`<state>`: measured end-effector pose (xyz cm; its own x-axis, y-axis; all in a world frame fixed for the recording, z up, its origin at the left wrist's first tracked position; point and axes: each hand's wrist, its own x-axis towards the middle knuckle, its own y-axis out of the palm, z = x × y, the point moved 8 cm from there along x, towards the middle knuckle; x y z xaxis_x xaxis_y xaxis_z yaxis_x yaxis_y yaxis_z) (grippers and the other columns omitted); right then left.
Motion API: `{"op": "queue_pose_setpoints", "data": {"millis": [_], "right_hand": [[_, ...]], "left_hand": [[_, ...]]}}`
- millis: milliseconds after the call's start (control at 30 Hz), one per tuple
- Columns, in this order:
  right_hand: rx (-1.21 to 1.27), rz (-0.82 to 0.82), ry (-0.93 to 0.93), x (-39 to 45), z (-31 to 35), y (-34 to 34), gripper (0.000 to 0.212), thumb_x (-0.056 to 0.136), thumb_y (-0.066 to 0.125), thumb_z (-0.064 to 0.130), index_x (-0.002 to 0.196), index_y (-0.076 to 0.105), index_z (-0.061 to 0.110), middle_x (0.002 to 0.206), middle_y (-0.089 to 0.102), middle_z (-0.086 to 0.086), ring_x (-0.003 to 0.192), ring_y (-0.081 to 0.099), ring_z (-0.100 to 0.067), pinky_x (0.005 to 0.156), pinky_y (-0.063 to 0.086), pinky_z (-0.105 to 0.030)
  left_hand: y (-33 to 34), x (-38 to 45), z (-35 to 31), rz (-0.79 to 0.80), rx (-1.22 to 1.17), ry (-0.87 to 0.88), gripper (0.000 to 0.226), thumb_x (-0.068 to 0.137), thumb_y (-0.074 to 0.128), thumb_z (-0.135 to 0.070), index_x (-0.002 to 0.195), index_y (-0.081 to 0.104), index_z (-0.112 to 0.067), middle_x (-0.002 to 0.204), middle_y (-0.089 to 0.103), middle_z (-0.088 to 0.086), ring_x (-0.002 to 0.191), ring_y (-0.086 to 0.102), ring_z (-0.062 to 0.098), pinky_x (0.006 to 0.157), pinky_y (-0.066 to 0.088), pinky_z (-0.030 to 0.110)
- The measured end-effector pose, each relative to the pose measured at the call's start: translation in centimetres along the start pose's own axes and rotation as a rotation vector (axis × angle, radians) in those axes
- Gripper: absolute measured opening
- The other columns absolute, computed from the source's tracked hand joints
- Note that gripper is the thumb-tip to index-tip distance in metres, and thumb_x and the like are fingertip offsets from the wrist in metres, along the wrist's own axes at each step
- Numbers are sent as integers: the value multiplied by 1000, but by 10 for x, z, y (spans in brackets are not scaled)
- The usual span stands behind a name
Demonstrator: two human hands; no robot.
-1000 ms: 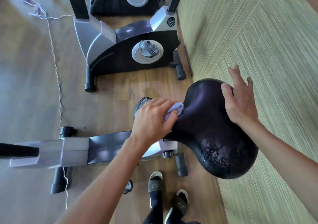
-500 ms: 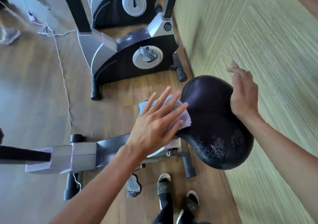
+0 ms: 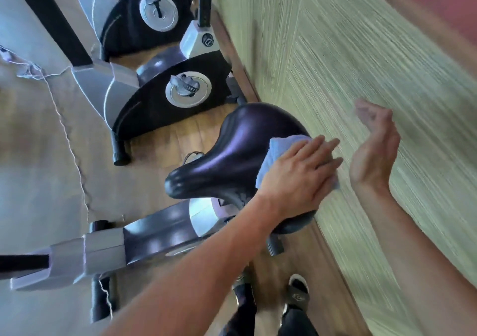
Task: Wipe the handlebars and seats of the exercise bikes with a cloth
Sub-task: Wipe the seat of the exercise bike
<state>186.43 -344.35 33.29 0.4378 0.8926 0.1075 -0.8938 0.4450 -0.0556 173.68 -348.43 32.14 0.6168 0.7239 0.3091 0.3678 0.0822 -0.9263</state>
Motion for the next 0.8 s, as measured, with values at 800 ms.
{"op": "queue_pose_setpoints", "data": {"millis": [800], "right_hand": [[-4, 295, 115, 17, -60, -46, 60, 100, 21, 52, 125, 66, 21, 126, 66, 15, 124, 55, 3, 96, 34, -4]], "left_hand": [[18, 99, 28, 151, 259, -226, 31, 80, 50, -26, 73, 79, -17, 96, 78, -3, 89, 67, 26, 82, 42, 31]]}}
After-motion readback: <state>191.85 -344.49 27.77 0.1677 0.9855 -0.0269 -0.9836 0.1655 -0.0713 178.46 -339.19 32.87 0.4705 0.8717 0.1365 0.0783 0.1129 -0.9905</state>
